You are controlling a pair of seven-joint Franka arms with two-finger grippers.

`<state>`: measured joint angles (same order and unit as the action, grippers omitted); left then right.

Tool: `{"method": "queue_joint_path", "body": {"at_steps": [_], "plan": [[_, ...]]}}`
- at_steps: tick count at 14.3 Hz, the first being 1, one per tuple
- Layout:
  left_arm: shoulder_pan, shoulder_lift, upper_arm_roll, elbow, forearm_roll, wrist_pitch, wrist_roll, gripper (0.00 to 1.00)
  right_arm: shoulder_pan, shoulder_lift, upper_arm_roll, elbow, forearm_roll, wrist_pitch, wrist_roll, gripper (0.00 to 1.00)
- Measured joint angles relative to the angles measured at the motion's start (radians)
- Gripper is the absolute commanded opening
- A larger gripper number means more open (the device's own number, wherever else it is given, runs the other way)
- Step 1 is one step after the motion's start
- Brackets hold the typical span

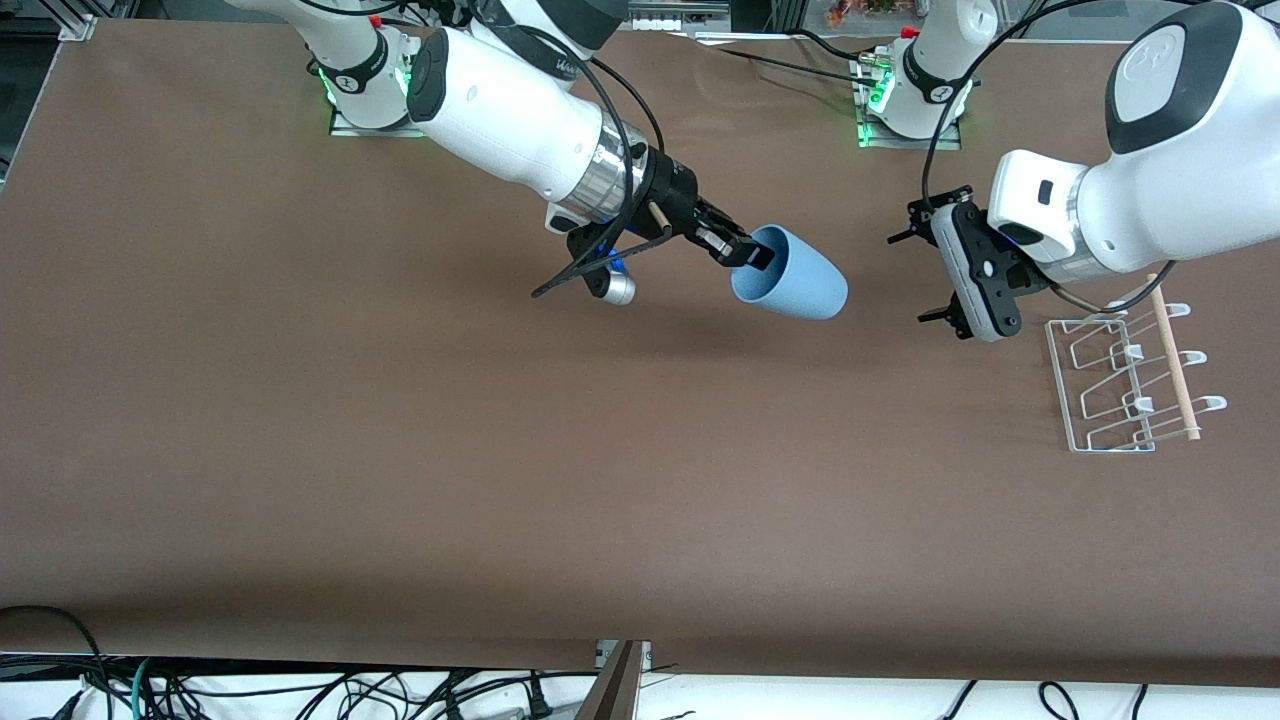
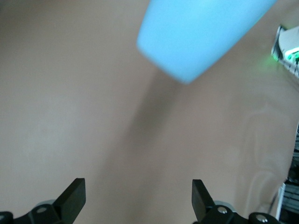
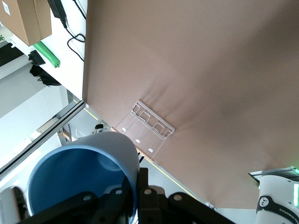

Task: Transfer cup to left arm and place on rack
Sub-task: 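Close the left gripper on the cup's open end beside the right gripper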

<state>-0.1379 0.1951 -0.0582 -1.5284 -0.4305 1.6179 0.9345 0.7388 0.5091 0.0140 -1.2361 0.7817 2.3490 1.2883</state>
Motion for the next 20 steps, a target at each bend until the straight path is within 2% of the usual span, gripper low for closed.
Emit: {"method": "queue_joint_path", "body": {"at_steps": [5, 9, 15, 16, 17, 19, 20], "plan": [[-0.013, 0.017, -0.023, 0.002, -0.133, 0.080, 0.117, 1.00, 0.000, 0.002, -0.002, 0.001, 0.000, 0.000, 0.001, 0.00], [-0.045, 0.022, -0.025, 0.008, -0.138, 0.206, 0.222, 1.00, 0.000, 0.013, -0.004, 0.001, 0.000, 0.000, 0.001, 0.00], [-0.125, 0.031, -0.038, 0.010, -0.139, 0.291, 0.231, 0.99, -0.002, 0.019, -0.007, 0.003, 0.000, 0.000, 0.001, 0.00], [-0.131, 0.039, -0.038, 0.010, -0.139, 0.303, 0.231, 0.81, -0.002, 0.019, -0.007, 0.004, 0.000, 0.000, 0.001, 0.00], [-0.134, 0.050, -0.038, 0.010, -0.139, 0.311, 0.237, 0.42, -0.002, 0.019, -0.007, 0.004, 0.000, 0.000, 0.001, 0.00], [-0.134, 0.067, -0.038, 0.010, -0.140, 0.314, 0.270, 0.05, -0.002, 0.020, -0.011, 0.004, 0.000, 0.005, 0.002, 0.00], [-0.134, 0.071, -0.038, 0.010, -0.141, 0.315, 0.290, 0.01, -0.003, 0.021, -0.013, 0.004, 0.000, 0.005, 0.002, 0.00]]}}
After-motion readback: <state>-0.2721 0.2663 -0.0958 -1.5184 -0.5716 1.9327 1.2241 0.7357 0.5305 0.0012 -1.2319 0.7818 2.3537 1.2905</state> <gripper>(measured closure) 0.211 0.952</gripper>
